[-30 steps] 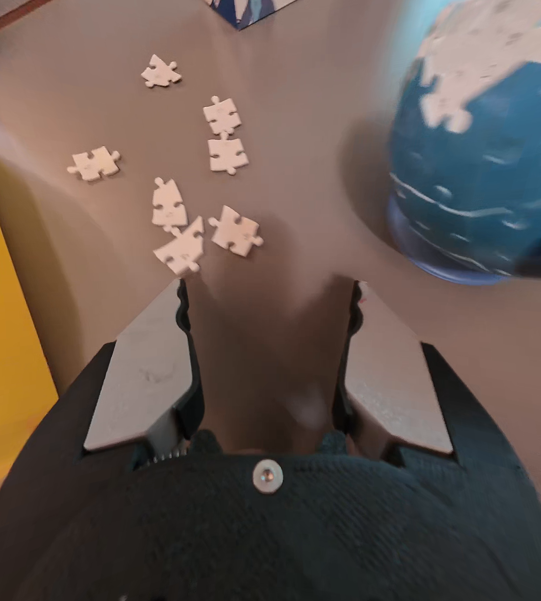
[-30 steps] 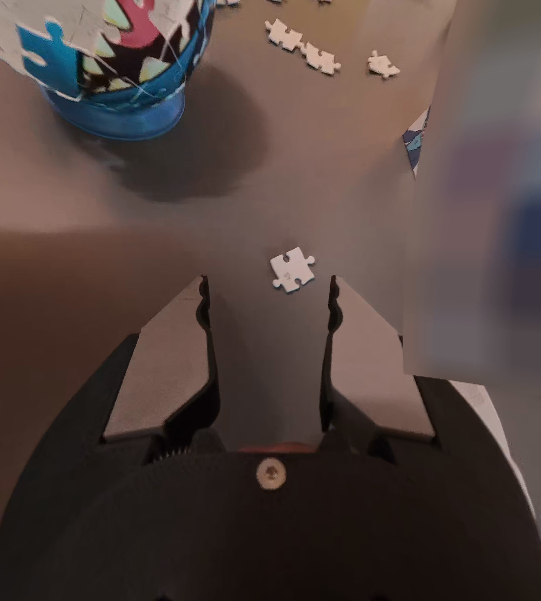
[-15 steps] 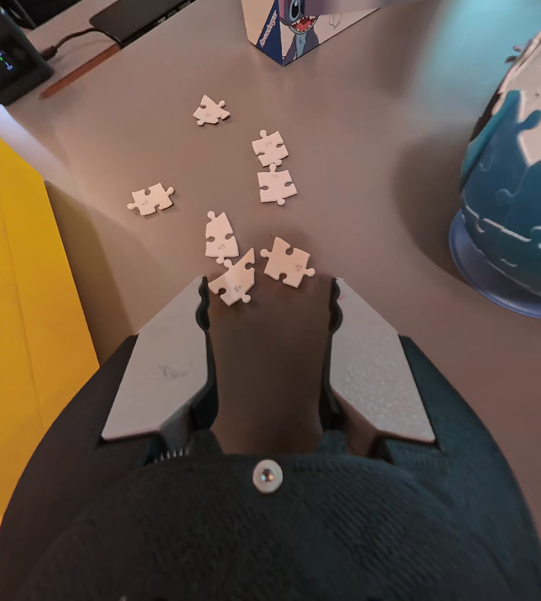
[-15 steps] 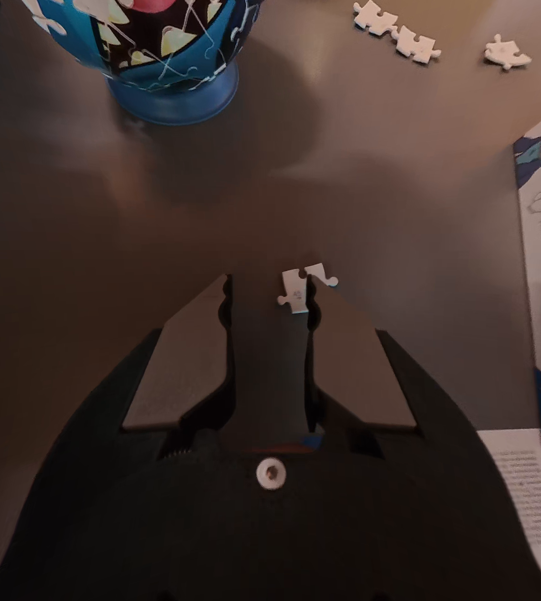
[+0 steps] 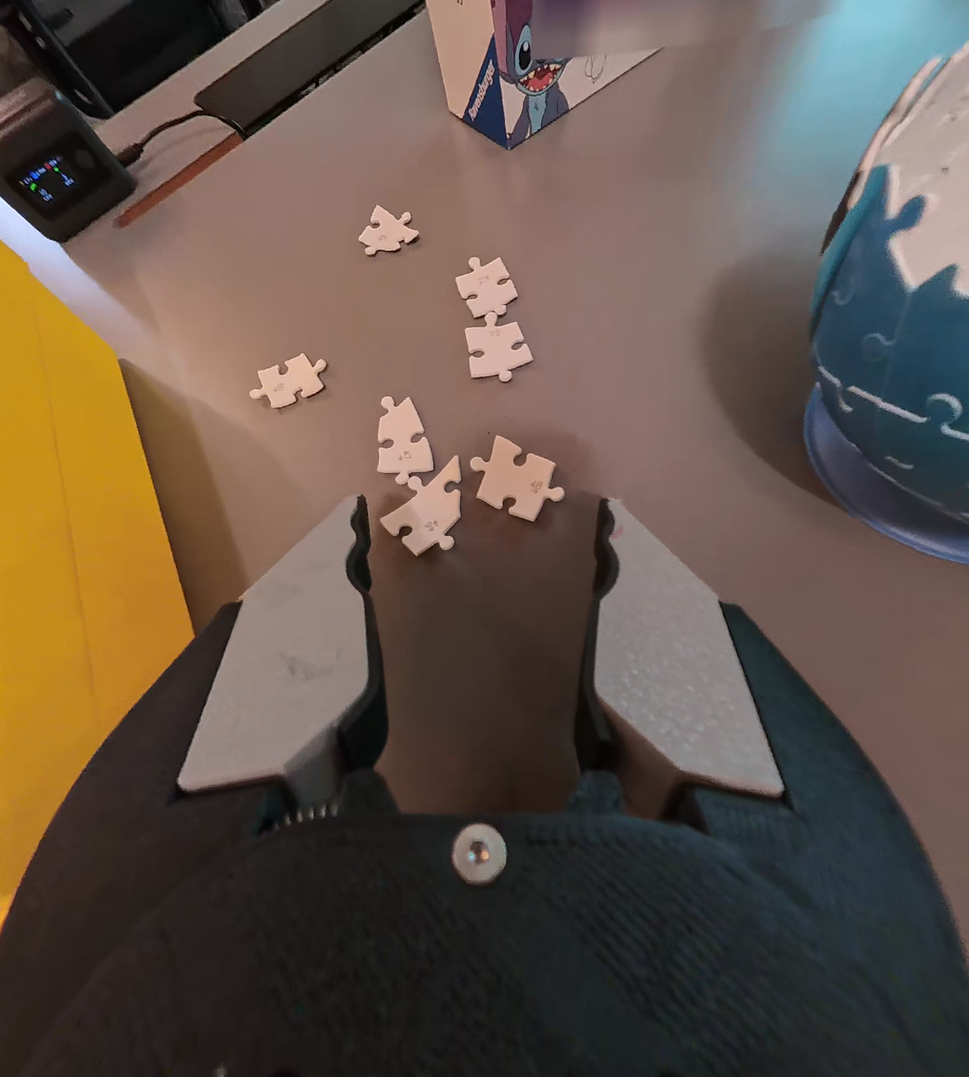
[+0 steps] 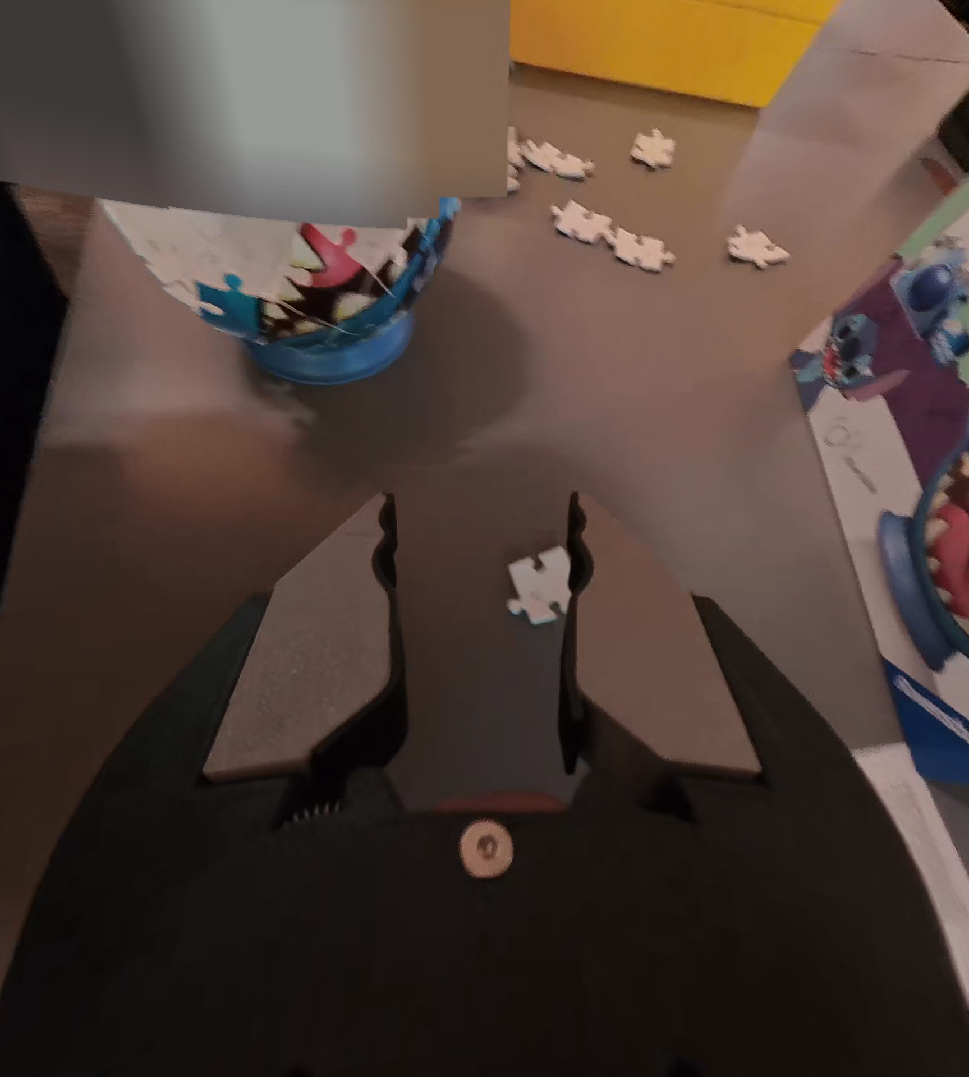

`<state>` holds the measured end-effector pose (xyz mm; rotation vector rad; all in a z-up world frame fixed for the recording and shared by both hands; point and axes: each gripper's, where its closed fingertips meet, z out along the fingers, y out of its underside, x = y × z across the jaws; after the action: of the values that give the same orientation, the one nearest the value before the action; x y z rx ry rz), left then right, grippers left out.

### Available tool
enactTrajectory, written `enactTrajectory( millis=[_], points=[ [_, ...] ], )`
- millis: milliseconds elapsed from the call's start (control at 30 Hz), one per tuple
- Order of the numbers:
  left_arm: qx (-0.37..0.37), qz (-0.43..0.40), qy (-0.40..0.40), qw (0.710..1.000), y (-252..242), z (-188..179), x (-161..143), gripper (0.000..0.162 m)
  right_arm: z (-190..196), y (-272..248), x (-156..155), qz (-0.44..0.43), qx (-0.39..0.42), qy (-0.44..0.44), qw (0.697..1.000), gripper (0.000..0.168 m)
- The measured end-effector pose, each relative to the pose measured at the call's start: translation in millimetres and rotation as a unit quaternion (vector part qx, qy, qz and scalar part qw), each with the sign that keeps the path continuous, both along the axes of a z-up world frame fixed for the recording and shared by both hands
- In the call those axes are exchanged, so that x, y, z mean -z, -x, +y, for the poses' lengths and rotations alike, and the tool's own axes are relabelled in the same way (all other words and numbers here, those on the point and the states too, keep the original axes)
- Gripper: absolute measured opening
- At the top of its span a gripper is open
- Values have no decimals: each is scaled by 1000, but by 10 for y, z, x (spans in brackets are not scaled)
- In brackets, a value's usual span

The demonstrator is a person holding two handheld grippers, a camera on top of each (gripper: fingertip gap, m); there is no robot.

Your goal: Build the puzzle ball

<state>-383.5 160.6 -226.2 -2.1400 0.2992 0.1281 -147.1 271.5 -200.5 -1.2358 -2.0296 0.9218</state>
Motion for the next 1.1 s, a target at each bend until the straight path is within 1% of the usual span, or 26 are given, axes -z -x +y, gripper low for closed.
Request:
enactTrajectory(
  millis=[67, 133, 233, 300, 400, 433, 467, 567, 700, 767, 933, 1000, 1100],
  points=[
    [-3, 23, 1, 1000, -1, 3, 14, 75, 170, -36, 94, -27, 20, -47, 998, 50],
    [-5, 39, 2, 999, 0, 4, 23, 73, 243, -62, 205, -58, 15, -78, 995, 44],
    [-3, 39, 2, 999, -5, 5, 27, 70, 249, -64, 367, -100, -9, -96, 990, 49],
    [-3, 26, 6, 1000, -3, 7, 32, 73, 277, -39, 436, -117, -22, -111, 987, 52],
    [-5, 13, 5, 1000, 9, 9, 24, 77, 288, -12, 462, -143, -41, -88, 985, 53],
    [-6, 12, 4, 1000, 10, 9, 21, 76, 252, -37, 478, -156, -55, -68, 984, 46],
    [-6, 12, 3, 1000, 10, 9, 19, 76, 221, -53, 485, -162, -66, -55, 983, 34],
    [-7, 10, 3, 1000, 15, 10, 19, 75, 263, -19, 482, -141, -62, -56, 986, 25],
    [-11, 0, 8, 1000, 33, 12, 30, 73, 344, 79, 429, -102, -35, -69, 992, 6],
    [-13, 0, 6, 1000, 39, 13, 21, 72, 345, 114, 373, -83, -28, -73, 993, 3],
    [-11, 7, -4, 1000, 31, 9, -6, 61, 384, 217, 257, -54, 3, -79, 995, 0],
    [-5, 3, -10, 1000, 11, 4, -27, 60, 342, 244, 118, -29, 3, -77, 997, 0],
    [31, -32, -9, 999, -113, -26, -53, 57, 42, 239, -302, 52, -37, -77, 995, 0]
  ],
)
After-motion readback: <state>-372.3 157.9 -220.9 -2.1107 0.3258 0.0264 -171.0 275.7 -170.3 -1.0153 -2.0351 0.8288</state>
